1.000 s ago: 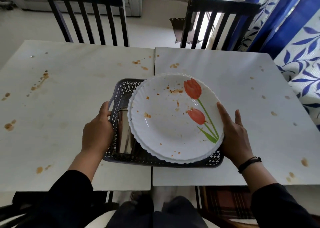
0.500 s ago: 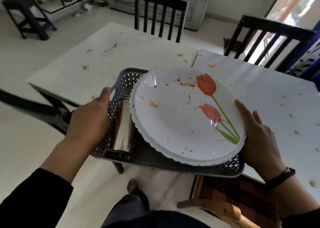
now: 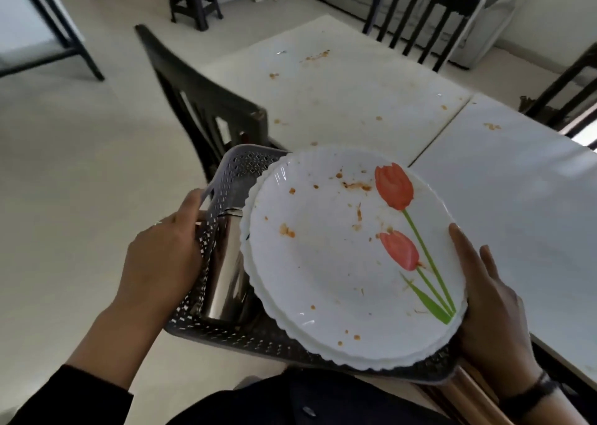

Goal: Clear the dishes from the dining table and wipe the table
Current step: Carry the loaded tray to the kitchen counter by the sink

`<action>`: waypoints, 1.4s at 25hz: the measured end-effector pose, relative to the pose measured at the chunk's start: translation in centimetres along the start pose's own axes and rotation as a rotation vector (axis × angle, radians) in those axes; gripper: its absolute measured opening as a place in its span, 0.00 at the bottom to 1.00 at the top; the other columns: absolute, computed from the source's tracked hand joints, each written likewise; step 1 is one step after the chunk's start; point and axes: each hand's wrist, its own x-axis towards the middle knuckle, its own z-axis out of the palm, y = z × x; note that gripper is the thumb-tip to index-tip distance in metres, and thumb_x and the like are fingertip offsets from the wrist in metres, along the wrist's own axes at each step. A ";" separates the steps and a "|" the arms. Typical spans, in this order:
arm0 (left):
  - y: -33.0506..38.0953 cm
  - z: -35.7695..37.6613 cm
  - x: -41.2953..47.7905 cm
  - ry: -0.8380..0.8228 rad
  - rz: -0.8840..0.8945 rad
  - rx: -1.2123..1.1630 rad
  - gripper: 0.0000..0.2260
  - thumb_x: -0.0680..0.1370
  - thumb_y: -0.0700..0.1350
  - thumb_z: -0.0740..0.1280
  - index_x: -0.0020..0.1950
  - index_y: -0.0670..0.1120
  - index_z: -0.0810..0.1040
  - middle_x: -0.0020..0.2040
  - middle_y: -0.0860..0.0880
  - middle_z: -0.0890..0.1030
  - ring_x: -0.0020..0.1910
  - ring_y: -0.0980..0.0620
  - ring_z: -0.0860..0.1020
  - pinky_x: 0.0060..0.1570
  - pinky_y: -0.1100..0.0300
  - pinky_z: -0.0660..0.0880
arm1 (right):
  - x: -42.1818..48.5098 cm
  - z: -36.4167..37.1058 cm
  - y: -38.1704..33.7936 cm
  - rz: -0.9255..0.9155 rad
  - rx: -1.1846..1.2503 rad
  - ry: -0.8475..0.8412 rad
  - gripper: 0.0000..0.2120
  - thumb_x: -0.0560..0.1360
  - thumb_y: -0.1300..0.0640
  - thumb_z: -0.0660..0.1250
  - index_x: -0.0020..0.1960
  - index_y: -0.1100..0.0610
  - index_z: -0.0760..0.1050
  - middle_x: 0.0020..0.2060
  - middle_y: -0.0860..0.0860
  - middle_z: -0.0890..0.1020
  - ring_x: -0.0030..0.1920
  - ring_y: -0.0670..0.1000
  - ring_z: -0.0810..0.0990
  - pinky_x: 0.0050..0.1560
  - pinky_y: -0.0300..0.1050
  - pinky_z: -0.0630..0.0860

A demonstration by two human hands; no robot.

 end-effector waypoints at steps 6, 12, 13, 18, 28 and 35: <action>-7.6 -1.3 -9.3 0.091 -0.245 -0.031 0.34 0.69 0.30 0.59 0.71 0.54 0.61 0.55 0.46 0.82 0.48 0.38 0.79 0.45 0.44 0.75 | -2.8 3.9 -5.9 -0.157 0.096 -0.074 0.35 0.73 0.43 0.54 0.77 0.57 0.57 0.64 0.56 0.74 0.68 0.63 0.62 0.53 0.71 0.72; -14.2 -2.8 -15.2 0.223 -0.476 -0.041 0.35 0.67 0.28 0.59 0.71 0.52 0.62 0.58 0.48 0.81 0.51 0.38 0.79 0.45 0.44 0.75 | -1.2 8.5 -12.7 -0.464 0.094 -0.088 0.35 0.72 0.47 0.59 0.74 0.64 0.59 0.47 0.64 0.81 0.55 0.68 0.77 0.43 0.72 0.76; -15.2 -3.0 -15.8 0.237 -0.520 -0.040 0.35 0.67 0.28 0.59 0.71 0.52 0.62 0.58 0.48 0.81 0.51 0.38 0.79 0.45 0.44 0.75 | -0.6 9.4 -13.9 -0.511 0.088 -0.092 0.34 0.72 0.49 0.61 0.73 0.64 0.60 0.45 0.63 0.82 0.51 0.66 0.79 0.44 0.71 0.76; -20.4 -4.2 -17.7 0.285 -0.765 -0.010 0.34 0.68 0.28 0.61 0.70 0.52 0.62 0.58 0.47 0.81 0.49 0.36 0.79 0.45 0.45 0.74 | 4.1 15.5 -21.0 -0.722 0.097 -0.155 0.39 0.66 0.65 0.76 0.72 0.65 0.63 0.40 0.61 0.82 0.42 0.64 0.79 0.46 0.68 0.77; -31.4 -6.3 -12.4 0.367 -1.083 0.146 0.39 0.69 0.29 0.61 0.76 0.53 0.58 0.52 0.40 0.81 0.42 0.36 0.78 0.38 0.46 0.74 | 18.3 28.5 -40.4 -1.104 0.162 -0.396 0.42 0.66 0.65 0.76 0.74 0.60 0.59 0.52 0.64 0.81 0.60 0.75 0.72 0.37 0.65 0.78; -45.7 -9.9 -8.4 0.504 -1.274 0.163 0.39 0.68 0.28 0.62 0.76 0.52 0.60 0.49 0.39 0.81 0.40 0.37 0.78 0.36 0.48 0.74 | 24.0 39.9 -58.9 -1.220 0.171 -0.564 0.42 0.71 0.55 0.72 0.77 0.50 0.50 0.59 0.57 0.80 0.70 0.67 0.65 0.47 0.62 0.78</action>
